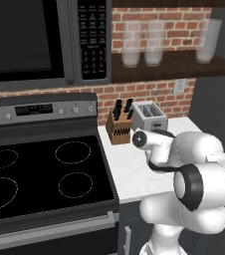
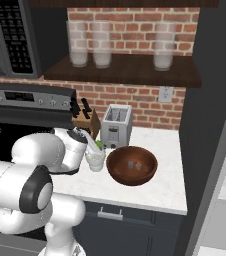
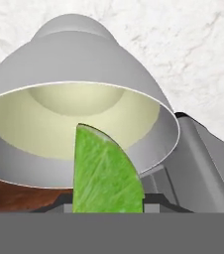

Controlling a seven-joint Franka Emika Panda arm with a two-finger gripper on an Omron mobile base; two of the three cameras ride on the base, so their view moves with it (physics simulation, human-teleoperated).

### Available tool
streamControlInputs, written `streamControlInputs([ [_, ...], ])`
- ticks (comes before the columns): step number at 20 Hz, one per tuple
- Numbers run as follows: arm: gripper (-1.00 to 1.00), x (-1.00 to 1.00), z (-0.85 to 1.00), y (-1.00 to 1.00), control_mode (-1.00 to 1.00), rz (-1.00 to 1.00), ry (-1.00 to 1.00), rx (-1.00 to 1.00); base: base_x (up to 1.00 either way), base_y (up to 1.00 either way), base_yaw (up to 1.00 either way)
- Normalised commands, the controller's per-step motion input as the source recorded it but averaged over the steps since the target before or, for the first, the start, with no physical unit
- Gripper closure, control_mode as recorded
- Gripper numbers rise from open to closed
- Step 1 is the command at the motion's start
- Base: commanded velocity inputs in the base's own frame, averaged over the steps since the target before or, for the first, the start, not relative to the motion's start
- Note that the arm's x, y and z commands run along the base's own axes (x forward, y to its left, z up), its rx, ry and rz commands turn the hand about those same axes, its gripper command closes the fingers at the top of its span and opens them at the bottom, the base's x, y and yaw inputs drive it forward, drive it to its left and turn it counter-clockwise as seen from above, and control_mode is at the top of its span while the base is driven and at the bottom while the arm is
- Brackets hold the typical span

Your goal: Grab a lemon wedge from the fridge and one ice cube from the ice bowl, and put them in the glass of lemonade.

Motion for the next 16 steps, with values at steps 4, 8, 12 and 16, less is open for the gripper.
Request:
streamControlInputs([
  [4,1.00,0.02,-0.12,0.00,-1.00,0.00,0.00,-0.04,0.00,0.00,0.00],
  [8,1.00,0.00,0.00,0.00,-1.00,0.00,0.00,-0.03,0.00,0.00,0.00],
  [12,1.00,0.17,0.00,0.00,-1.00,0.00,0.00,0.00,0.00,0.00,0.00],
  [16,1.00,0.39,0.00,0.00,-1.00,0.00,0.00,0.00,0.00,0.00,0.00],
])
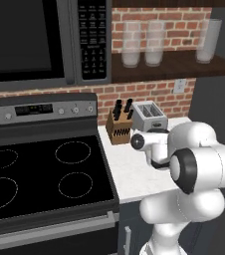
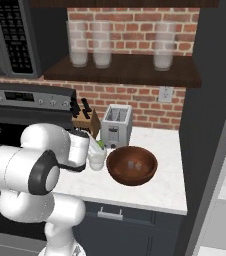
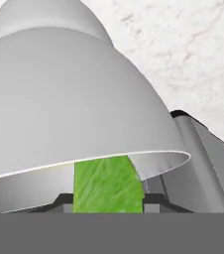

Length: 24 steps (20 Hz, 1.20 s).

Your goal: Grab a lemon wedge from the fridge and one ice cube from the ice bowl, and put them in the glass of lemonade.

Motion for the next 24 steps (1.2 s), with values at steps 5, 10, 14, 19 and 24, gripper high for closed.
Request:
streamControlInputs([
  [5,1.00,0.31,0.00,0.00,-1.00,0.00,0.00,-0.02,0.00,0.00,0.00],
  [10,-1.00,-0.22,-0.10,0.04,-1.00,0.00,-0.05,-0.12,0.00,0.00,0.00],
  [14,-1.00,-0.89,0.00,0.01,-1.00,0.00,-0.13,-0.12,0.00,0.00,0.00],
  [19,-1.00,-0.40,0.34,0.00,-1.00,0.00,-0.13,-0.04,0.00,0.00,0.00],
  [24,-1.00,-0.07,1.00,0.00,-1.00,0.00,-0.13,0.00,0.00,0.00,0.00],
])
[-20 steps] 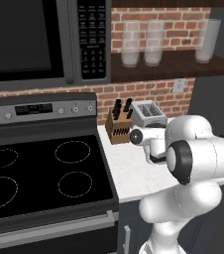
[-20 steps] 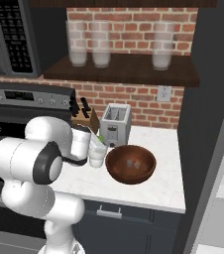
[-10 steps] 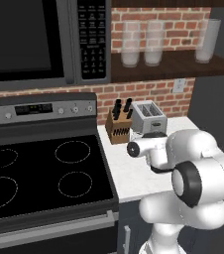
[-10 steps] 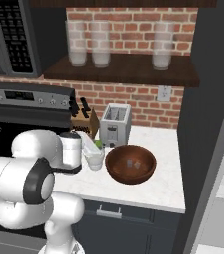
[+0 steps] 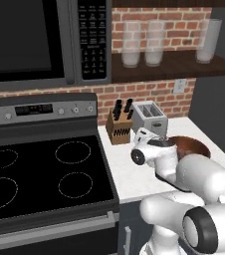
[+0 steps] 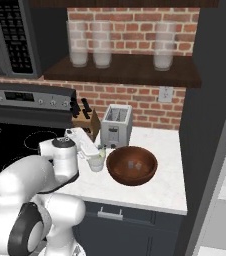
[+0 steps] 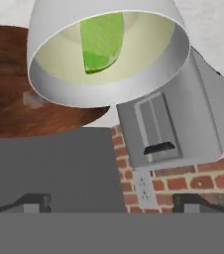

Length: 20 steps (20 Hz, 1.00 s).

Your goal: Grab a lemon wedge from the fridge and one ice cube from the ice bowl, and put them in the glass of lemonade.

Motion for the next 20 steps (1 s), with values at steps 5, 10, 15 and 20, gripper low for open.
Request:
streamControlInputs([
  [5,-1.00,-0.44,0.81,0.00,-1.00,0.00,-0.12,0.00,0.00,0.00,0.00],
  [10,-1.00,-0.80,0.09,0.00,-1.00,-0.23,0.00,0.30,0.00,0.00,0.00],
  [15,-1.00,-0.85,0.62,-0.11,-1.00,-0.43,-0.02,0.67,0.00,0.00,0.00],
  [20,-1.00,-0.65,-0.01,-0.12,-1.00,-0.44,-0.10,0.63,0.00,0.00,0.00],
])
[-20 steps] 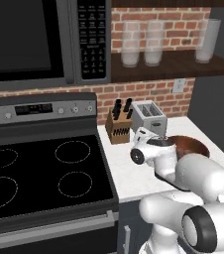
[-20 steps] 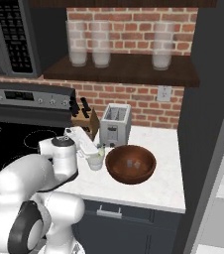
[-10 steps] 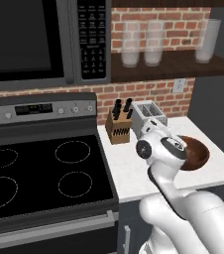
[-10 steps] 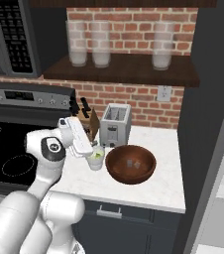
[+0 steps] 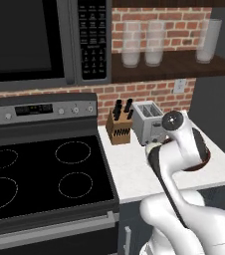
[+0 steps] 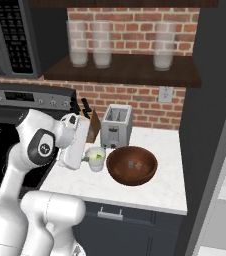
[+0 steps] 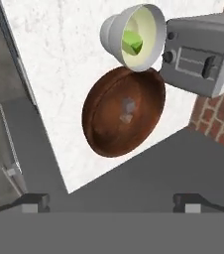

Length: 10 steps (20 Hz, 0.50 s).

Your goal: Grab a lemon wedge from the fridge and one ice cube from the ice bowl, and put them in the glass of lemonade.

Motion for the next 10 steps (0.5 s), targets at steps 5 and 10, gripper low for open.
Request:
streamControlInputs([
  [5,-1.00,-0.03,-0.28,-0.29,-1.00,-0.49,-0.31,0.65,0.00,0.00,0.00],
  [10,-1.00,0.29,-0.19,-0.37,-1.00,-0.53,-0.34,0.62,0.00,0.00,0.00],
])
